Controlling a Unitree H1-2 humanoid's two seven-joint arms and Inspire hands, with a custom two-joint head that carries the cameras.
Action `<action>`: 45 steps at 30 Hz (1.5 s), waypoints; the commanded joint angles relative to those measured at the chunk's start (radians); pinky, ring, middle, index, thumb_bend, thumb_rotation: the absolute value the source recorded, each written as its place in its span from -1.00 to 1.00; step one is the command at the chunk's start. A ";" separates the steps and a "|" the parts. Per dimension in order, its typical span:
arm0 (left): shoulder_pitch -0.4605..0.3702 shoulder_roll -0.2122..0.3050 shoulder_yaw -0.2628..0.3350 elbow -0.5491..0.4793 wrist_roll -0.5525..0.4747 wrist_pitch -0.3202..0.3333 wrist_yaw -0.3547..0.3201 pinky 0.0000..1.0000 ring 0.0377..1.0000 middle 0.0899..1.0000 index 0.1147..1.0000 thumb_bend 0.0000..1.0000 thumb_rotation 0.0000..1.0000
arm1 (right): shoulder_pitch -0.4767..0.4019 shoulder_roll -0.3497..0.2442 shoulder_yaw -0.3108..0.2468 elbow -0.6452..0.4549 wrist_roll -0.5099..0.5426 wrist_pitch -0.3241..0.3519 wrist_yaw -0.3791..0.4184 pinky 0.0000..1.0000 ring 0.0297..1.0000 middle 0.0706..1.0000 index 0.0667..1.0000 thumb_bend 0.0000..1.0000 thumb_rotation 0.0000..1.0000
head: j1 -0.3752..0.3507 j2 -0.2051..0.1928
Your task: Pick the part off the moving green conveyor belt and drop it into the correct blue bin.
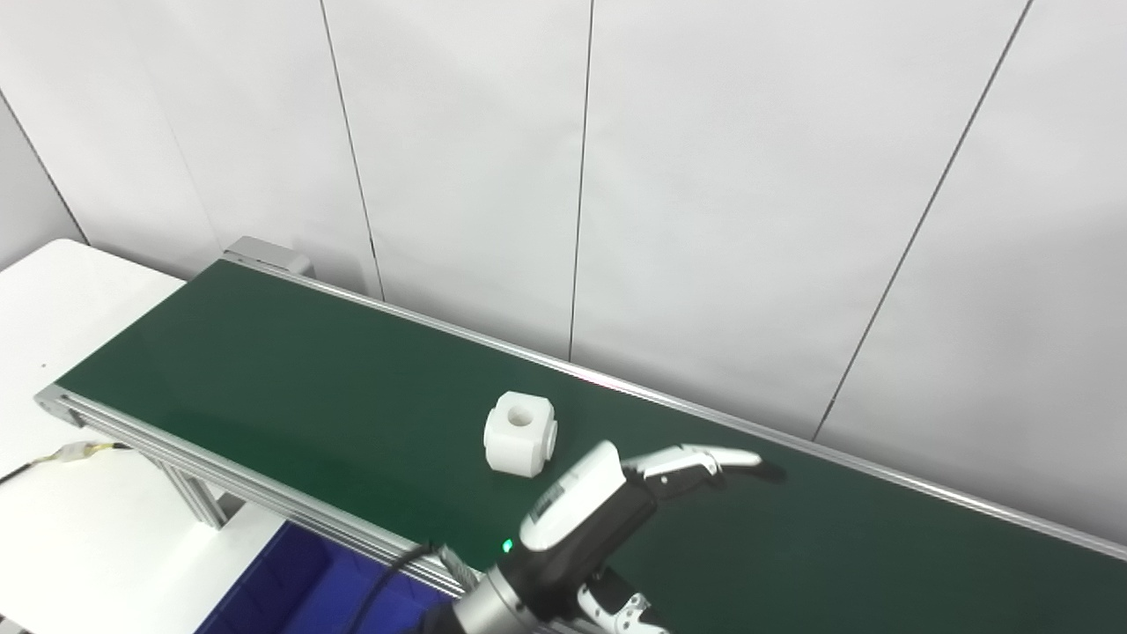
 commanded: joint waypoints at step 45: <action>-0.368 0.353 0.006 0.545 0.257 0.140 -0.138 0.53 0.61 0.65 0.65 0.79 -0.07 | 0.052 -0.005 0.155 -0.172 -0.069 -0.052 -0.193 0.38 0.48 0.53 0.57 0.85 0.96 | -0.241 0.177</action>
